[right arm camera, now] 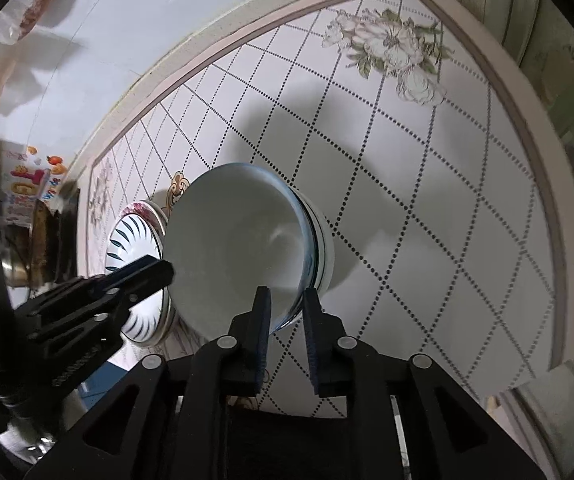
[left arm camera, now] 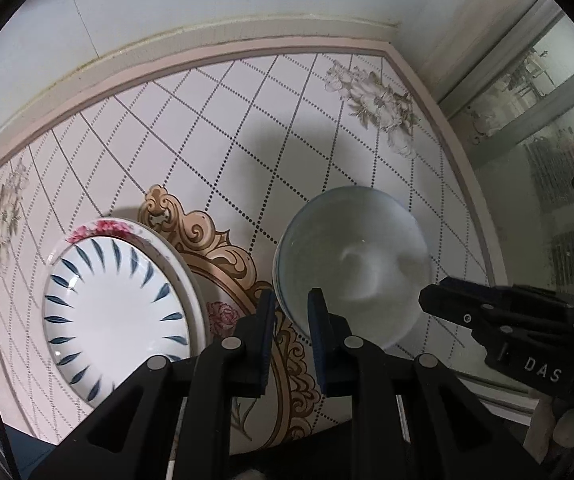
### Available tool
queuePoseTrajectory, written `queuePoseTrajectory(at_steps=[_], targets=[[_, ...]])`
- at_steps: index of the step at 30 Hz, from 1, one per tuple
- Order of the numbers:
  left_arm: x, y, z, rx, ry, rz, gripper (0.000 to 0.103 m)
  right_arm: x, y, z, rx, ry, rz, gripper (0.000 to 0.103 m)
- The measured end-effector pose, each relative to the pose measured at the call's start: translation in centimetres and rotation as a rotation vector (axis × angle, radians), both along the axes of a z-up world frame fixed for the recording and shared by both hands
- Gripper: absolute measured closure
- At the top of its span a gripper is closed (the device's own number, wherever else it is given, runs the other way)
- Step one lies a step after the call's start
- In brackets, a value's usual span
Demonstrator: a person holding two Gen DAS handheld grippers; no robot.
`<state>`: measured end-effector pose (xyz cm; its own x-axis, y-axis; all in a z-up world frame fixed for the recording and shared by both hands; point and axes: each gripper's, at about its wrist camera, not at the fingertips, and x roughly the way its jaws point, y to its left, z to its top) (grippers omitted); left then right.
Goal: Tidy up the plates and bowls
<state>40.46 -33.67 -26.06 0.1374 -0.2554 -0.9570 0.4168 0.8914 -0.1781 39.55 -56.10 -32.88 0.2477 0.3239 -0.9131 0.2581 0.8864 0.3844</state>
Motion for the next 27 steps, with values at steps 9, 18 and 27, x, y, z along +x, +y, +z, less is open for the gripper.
queuePoseTrajectory(at_steps=[9,18,27], targets=[[-0.8,1.7,6.1,-0.078,-0.077,-0.011,0.027,-2.0,0.9,6.1,-0.096,-0.103,-0.004,0.027],[-1.5,2.7,8.9,-0.116,-0.126,-0.005,0.016,-4.1,0.6,9.9,-0.16,-0.16,-0.035,0.011],[-2.5,2.5,10.6,-0.162,-0.161,-0.017,0.001,-6.1,0.6,13.8,-0.253,-0.251,-0.046,0.005]])
